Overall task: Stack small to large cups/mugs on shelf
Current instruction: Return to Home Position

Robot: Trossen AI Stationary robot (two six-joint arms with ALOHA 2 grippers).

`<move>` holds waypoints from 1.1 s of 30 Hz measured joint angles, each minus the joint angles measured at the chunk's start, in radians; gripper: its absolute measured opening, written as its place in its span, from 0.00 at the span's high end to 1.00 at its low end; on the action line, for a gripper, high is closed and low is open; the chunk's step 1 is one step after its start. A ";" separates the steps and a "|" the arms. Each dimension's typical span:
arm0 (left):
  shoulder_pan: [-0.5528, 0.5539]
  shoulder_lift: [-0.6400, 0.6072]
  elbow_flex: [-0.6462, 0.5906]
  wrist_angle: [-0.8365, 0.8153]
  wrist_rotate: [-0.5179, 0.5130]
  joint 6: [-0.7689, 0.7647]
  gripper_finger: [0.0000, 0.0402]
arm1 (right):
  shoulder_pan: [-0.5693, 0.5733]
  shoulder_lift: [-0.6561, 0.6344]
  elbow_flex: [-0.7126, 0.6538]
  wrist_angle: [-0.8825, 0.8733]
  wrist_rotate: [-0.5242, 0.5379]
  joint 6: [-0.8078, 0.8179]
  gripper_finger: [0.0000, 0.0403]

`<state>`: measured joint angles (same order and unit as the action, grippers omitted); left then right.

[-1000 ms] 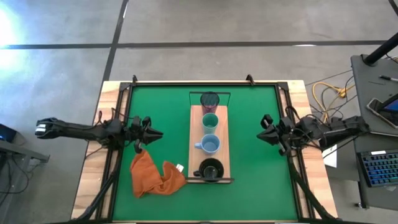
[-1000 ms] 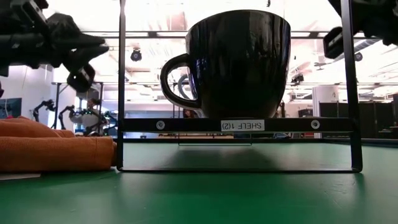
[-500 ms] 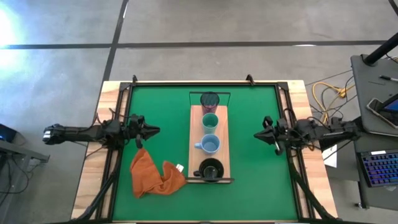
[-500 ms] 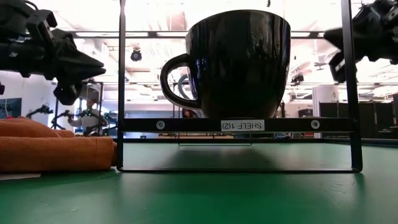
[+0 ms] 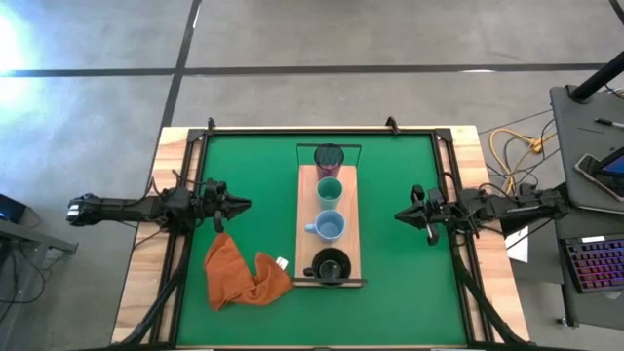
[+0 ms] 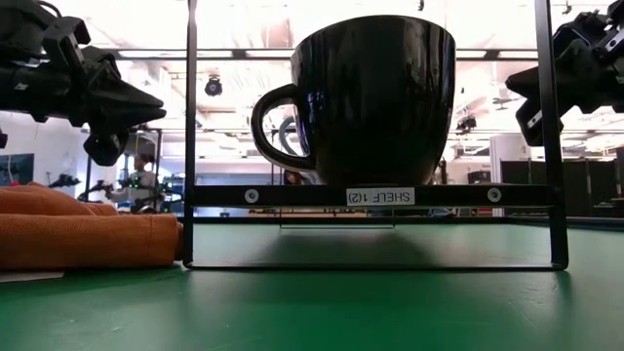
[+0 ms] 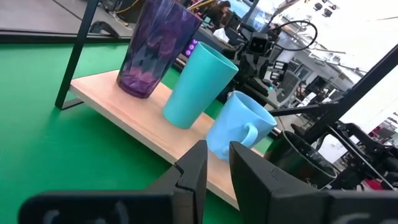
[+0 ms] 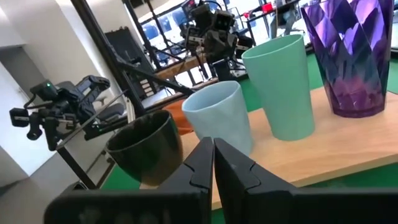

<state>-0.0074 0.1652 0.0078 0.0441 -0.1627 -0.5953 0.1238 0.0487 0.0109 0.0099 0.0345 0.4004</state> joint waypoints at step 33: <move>0.000 0.009 -0.002 0.000 0.001 0.000 0.87 | 0.000 0.000 0.000 -0.002 -0.002 0.000 0.98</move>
<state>-0.0074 0.1745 0.0063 0.0441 -0.1616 -0.5953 0.1238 0.0486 0.0109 0.0074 0.0322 0.4003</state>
